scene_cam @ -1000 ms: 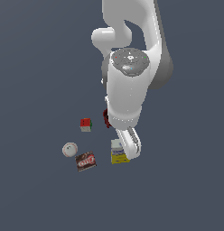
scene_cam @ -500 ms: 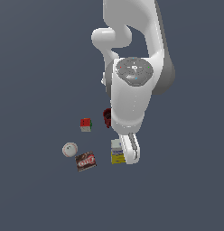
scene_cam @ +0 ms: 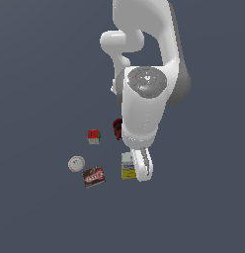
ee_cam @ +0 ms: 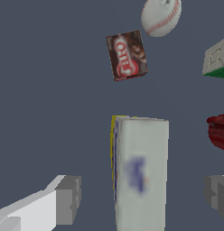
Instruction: Pick up a designated object from a clutter of objects.
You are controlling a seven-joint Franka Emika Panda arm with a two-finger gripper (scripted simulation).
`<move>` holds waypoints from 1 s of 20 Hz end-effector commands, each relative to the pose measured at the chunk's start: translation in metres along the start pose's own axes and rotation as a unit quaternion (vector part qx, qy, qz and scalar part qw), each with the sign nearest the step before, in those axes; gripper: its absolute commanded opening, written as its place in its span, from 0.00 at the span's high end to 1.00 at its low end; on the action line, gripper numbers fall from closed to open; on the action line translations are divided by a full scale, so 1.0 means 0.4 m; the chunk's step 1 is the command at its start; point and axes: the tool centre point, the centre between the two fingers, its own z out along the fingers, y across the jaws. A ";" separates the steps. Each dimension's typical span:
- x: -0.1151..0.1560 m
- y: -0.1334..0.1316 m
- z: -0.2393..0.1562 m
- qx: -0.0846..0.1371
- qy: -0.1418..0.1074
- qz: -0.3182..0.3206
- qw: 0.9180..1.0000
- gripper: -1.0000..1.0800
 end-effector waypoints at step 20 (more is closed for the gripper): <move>0.000 0.000 0.114 0.000 0.000 0.002 1.000 1.00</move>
